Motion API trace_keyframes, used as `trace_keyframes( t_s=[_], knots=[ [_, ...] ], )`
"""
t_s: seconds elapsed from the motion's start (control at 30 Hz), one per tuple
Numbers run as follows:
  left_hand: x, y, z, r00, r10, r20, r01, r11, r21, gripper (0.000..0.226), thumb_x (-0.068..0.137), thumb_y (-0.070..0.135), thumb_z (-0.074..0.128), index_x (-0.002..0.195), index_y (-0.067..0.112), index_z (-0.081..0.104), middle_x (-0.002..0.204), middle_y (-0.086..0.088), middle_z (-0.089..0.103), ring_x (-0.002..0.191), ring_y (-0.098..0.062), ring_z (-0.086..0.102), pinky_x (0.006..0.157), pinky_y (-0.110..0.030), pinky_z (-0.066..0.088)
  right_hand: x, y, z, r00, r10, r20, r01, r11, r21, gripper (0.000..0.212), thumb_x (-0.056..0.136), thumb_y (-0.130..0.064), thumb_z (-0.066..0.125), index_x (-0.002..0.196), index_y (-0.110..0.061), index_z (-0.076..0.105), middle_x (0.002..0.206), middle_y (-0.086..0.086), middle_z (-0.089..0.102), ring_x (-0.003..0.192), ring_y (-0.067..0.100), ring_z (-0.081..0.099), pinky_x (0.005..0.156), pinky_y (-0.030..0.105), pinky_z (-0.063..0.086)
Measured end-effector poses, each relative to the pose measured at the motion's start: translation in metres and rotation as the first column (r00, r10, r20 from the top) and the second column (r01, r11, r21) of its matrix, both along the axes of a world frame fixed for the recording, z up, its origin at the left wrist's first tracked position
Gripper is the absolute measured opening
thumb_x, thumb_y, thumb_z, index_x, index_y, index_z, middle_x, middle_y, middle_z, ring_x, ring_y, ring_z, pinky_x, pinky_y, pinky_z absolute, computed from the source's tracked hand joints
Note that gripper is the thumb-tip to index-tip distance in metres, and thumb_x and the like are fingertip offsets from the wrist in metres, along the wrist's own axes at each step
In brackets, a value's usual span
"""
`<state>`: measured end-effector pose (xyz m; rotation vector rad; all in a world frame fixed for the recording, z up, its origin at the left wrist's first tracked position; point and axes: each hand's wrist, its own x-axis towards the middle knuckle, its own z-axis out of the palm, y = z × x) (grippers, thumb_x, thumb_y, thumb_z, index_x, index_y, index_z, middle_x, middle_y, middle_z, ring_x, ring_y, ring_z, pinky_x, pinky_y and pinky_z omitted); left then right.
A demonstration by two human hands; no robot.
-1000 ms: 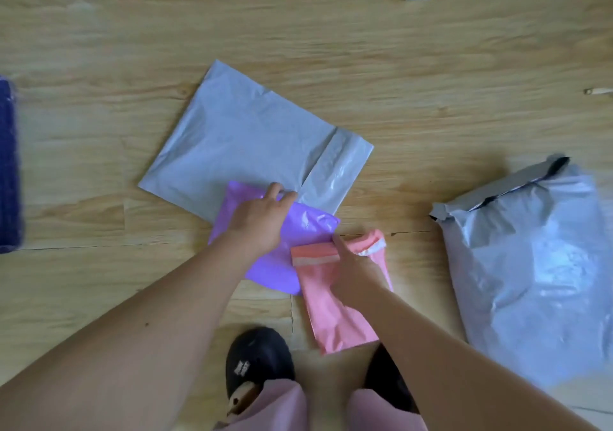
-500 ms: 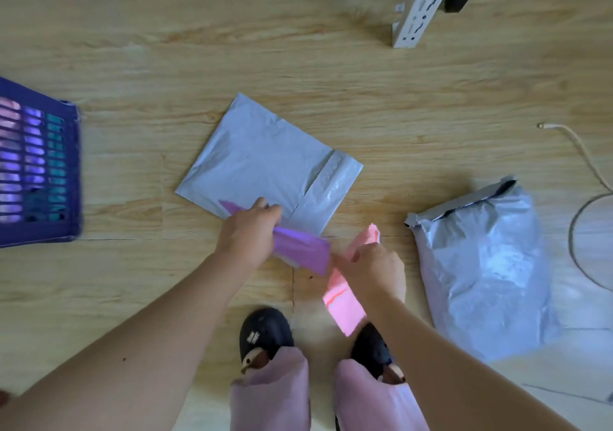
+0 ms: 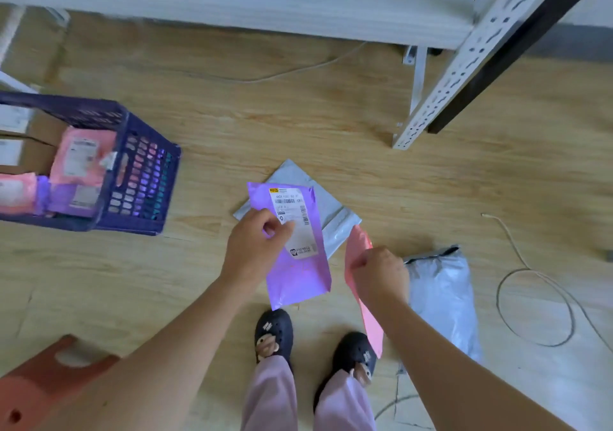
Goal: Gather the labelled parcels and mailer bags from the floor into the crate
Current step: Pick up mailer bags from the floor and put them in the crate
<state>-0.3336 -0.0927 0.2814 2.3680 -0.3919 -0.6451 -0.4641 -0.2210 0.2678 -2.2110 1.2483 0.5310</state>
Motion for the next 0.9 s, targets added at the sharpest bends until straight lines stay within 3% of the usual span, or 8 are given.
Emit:
trace_keyframes(
  t_s=[0.07, 0.17, 0.27, 0.33, 0.47, 0.6, 0.73, 0.9],
  knots=[
    [0.002, 0.005, 0.022, 1.0, -0.003, -0.001, 0.003, 1.0, 0.004, 0.024, 0.075, 0.008, 0.071, 0.067, 0.023, 0.052, 0.079, 0.004, 0.053, 0.067, -0.001, 0.049, 0.06, -0.01, 0.034, 0.003, -0.001, 0.021, 0.999, 0.039, 0.014, -0.038, 0.998, -0.043, 0.027, 0.09, -0.016, 0.044, 0.101, -0.004, 0.066, 0.094, 0.013, 0.068, 0.085, 0.033, 0.062, 0.066, 0.029, 0.041],
    [0.009, 0.023, 0.058, 0.999, 0.017, 0.03, -0.017, 1.0, -0.019, 0.045, 0.07, -0.009, 0.061, 0.067, 0.034, 0.047, 0.086, 0.007, 0.049, 0.076, -0.006, 0.05, 0.067, -0.003, 0.035, 0.014, 0.0, 0.059, 0.998, 0.057, 0.018, -0.057, 0.997, -0.043, 0.026, 0.087, -0.019, 0.048, 0.097, -0.014, 0.071, 0.091, 0.007, 0.067, 0.083, 0.03, 0.062, 0.064, 0.026, 0.039],
    [0.02, 0.052, 0.092, 0.991, 0.093, 0.094, -0.092, 0.996, -0.014, 0.052, 0.07, -0.015, 0.051, 0.069, 0.037, 0.046, 0.094, 0.007, 0.047, 0.086, -0.008, 0.049, 0.067, -0.011, 0.033, 0.035, 0.005, 0.094, 0.988, -0.024, 0.153, 0.019, 0.999, 0.04, 0.024, 0.083, -0.014, 0.052, 0.093, -0.019, 0.073, 0.095, 0.007, 0.068, 0.091, 0.031, 0.062, 0.067, 0.026, 0.039],
    [0.024, 0.068, 0.102, 0.986, 0.112, 0.121, -0.114, 0.993, 0.013, 0.054, 0.071, -0.016, 0.047, 0.07, 0.038, 0.045, 0.1, 0.005, 0.047, 0.089, -0.007, 0.048, 0.068, -0.017, 0.032, 0.045, 0.005, 0.105, 0.969, -0.105, 0.225, 0.08, 0.99, 0.12, 0.021, 0.081, -0.01, 0.052, 0.084, -0.015, 0.071, 0.086, 0.009, 0.066, 0.085, 0.031, 0.061, 0.065, 0.026, 0.037],
    [0.037, 0.125, 0.125, 0.979, 0.152, 0.139, -0.16, 0.986, 0.05, 0.053, 0.07, -0.021, 0.041, 0.086, 0.028, 0.058, 0.107, 0.002, 0.05, 0.098, -0.011, 0.049, 0.073, -0.016, 0.031, 0.082, 0.032, 0.125, 0.921, -0.185, 0.344, 0.078, 0.95, 0.302, 0.029, 0.074, 0.004, 0.052, 0.055, -0.018, 0.055, 0.055, 0.002, 0.049, 0.063, 0.023, 0.047, 0.056, 0.027, 0.034],
    [0.046, 0.182, 0.137, 0.992, 0.092, 0.083, -0.101, 0.988, 0.116, 0.061, 0.072, -0.022, 0.044, 0.121, 0.012, 0.058, 0.124, -0.005, 0.048, 0.117, -0.018, 0.048, 0.085, -0.012, 0.03, 0.121, 0.076, 0.14, 0.91, -0.168, 0.378, -0.011, 0.903, 0.429, 0.04, 0.075, 0.012, 0.05, 0.057, -0.023, 0.058, 0.059, -0.002, 0.054, 0.057, 0.017, 0.047, 0.051, 0.022, 0.037],
    [0.06, 0.25, 0.146, 0.985, 0.135, 0.105, -0.15, 0.977, 0.149, 0.062, 0.072, -0.019, 0.047, 0.125, 0.013, 0.057, 0.128, -0.003, 0.047, 0.12, -0.019, 0.047, 0.087, -0.014, 0.032, 0.16, 0.142, 0.15, 0.905, -0.131, 0.405, -0.062, 0.9, 0.431, 0.042, 0.074, 0.01, 0.052, 0.055, -0.026, 0.062, 0.064, -0.002, 0.059, 0.062, 0.016, 0.05, 0.062, 0.024, 0.041],
    [0.09, 0.324, 0.157, 0.978, 0.17, 0.121, -0.19, 0.963, 0.189, 0.058, 0.075, -0.013, 0.049, 0.126, 0.015, 0.057, 0.13, -0.004, 0.047, 0.12, -0.022, 0.047, 0.092, -0.021, 0.037, 0.204, 0.228, 0.169, 0.917, -0.093, 0.389, -0.096, 0.893, 0.44, 0.048, 0.068, 0.012, 0.04, 0.049, -0.025, 0.064, 0.057, -0.002, 0.059, 0.054, 0.019, 0.048, 0.049, 0.022, 0.033]
  ],
)
